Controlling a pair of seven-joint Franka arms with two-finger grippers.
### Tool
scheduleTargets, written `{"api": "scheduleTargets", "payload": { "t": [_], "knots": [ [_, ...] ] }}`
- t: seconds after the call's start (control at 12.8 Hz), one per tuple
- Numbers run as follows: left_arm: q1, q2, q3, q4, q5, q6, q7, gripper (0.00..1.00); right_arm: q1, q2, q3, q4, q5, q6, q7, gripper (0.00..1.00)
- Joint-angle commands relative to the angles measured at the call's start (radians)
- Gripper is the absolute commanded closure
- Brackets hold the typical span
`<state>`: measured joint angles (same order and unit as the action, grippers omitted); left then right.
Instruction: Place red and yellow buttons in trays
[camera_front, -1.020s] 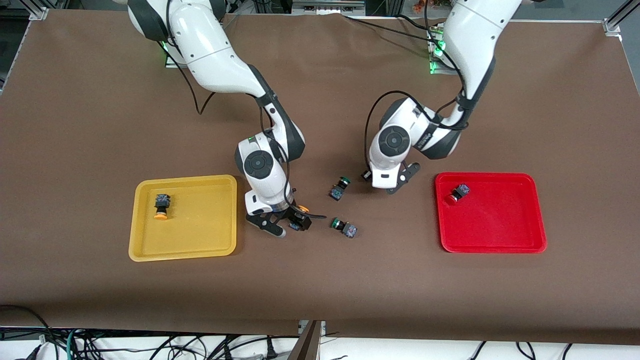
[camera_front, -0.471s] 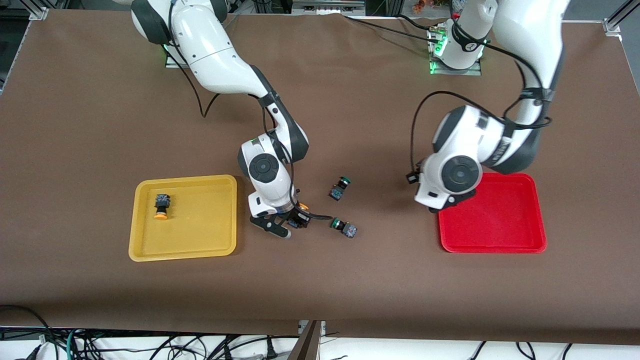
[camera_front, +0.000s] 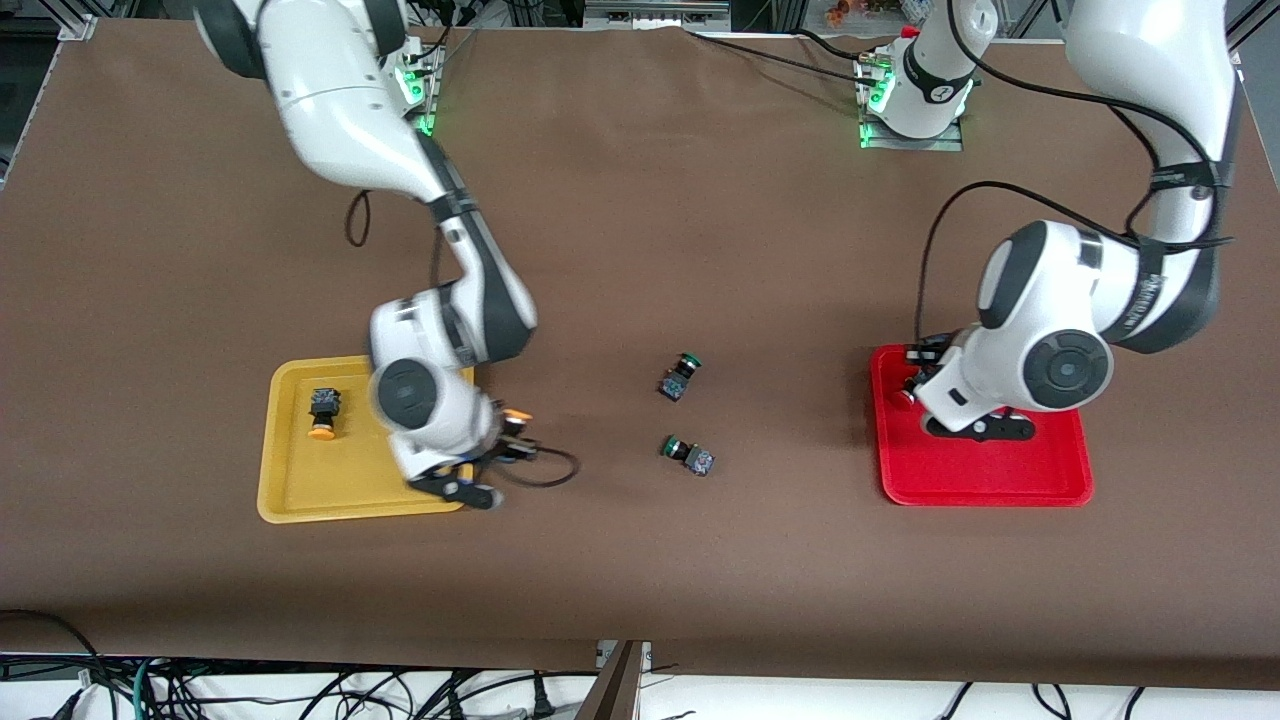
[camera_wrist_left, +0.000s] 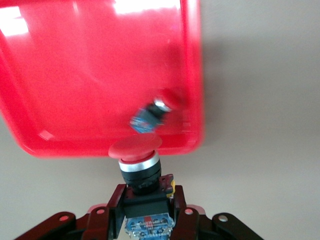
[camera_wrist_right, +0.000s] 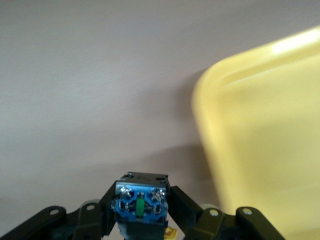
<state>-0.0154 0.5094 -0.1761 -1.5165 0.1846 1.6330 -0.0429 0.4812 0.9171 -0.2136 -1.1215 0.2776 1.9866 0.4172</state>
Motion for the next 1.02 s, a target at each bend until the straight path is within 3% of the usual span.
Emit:
{"api": "scheduleTargets", "payload": {
  "t": [0.0,0.39,0.47,0.55,0.63,0.71,0.94],
  "knots": [
    [0.043,0.001,-0.013,-0.014,0.111,0.059,0.356,0.87,-0.079,-0.015,0.017,-0.014,0.014,-0.057,-0.191,1.0],
    [0.152,0.136,-0.019,-0.059,0.107,0.347,0.835,0.73,-0.099,-0.011,-0.001,-0.138,0.003,-0.055,-0.302,1.0],
    [0.158,0.15,-0.019,-0.083,0.107,0.414,0.889,0.73,-0.105,-0.009,-0.001,-0.142,0.002,-0.058,-0.304,0.75],
    [0.182,0.168,-0.019,-0.096,0.107,0.466,0.938,0.7,-0.108,-0.014,-0.003,-0.141,0.003,-0.058,-0.313,0.01],
    [0.189,0.19,-0.02,-0.094,0.108,0.49,0.972,0.53,-0.121,-0.03,-0.004,-0.136,0.002,-0.086,-0.317,0.0],
    [0.181,0.196,-0.02,-0.094,0.108,0.501,0.986,0.01,-0.134,-0.058,-0.004,-0.132,0.003,-0.142,-0.336,0.0],
    [0.184,0.141,-0.026,-0.09,0.102,0.481,1.003,0.0,-0.142,-0.112,-0.07,-0.084,0.003,-0.28,-0.434,0.0]
  ]
}}
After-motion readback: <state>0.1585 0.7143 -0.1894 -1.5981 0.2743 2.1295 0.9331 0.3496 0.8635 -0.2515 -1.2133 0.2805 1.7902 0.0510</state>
